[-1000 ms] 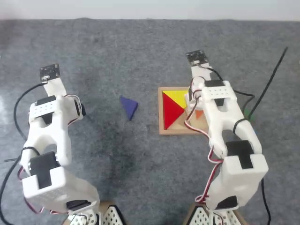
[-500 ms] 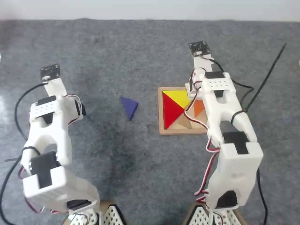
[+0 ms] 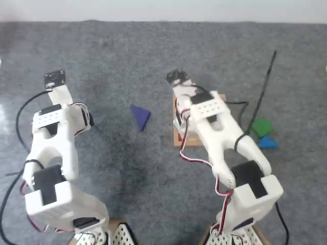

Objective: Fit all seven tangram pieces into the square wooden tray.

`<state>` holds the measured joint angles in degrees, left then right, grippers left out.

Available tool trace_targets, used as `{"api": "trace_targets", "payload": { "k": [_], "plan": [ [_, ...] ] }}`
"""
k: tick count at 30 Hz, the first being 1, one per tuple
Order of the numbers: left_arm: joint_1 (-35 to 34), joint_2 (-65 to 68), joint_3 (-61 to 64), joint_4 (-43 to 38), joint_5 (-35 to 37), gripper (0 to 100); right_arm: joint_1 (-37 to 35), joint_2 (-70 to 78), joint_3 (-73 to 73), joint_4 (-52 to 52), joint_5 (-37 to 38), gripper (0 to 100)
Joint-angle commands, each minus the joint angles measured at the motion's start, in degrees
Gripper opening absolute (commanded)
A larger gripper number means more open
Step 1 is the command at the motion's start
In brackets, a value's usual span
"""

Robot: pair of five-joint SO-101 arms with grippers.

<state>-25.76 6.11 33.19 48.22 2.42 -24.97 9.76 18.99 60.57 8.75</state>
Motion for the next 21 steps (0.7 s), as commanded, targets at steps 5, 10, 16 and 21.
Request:
{"api": "trace_targets", "payload": {
  "k": [5,10,16,21],
  "plan": [
    [0.44,-0.35,-1.80,-1.05,-0.62,19,-0.04,-5.23,4.31,-2.33,0.97,14.1],
    [0.62,-0.35,-1.80,-1.05,-0.62,19,0.75,-4.79,4.48,-4.88,1.05,14.2],
    [1.32,-0.35,-1.01,-1.93,-0.70,19,5.49,-4.70,4.13,-10.59,3.60,14.3],
    [1.32,-0.44,-0.84,-2.37,-0.70,19,9.10,-4.70,2.73,-11.47,3.87,14.3]
  ]
}}
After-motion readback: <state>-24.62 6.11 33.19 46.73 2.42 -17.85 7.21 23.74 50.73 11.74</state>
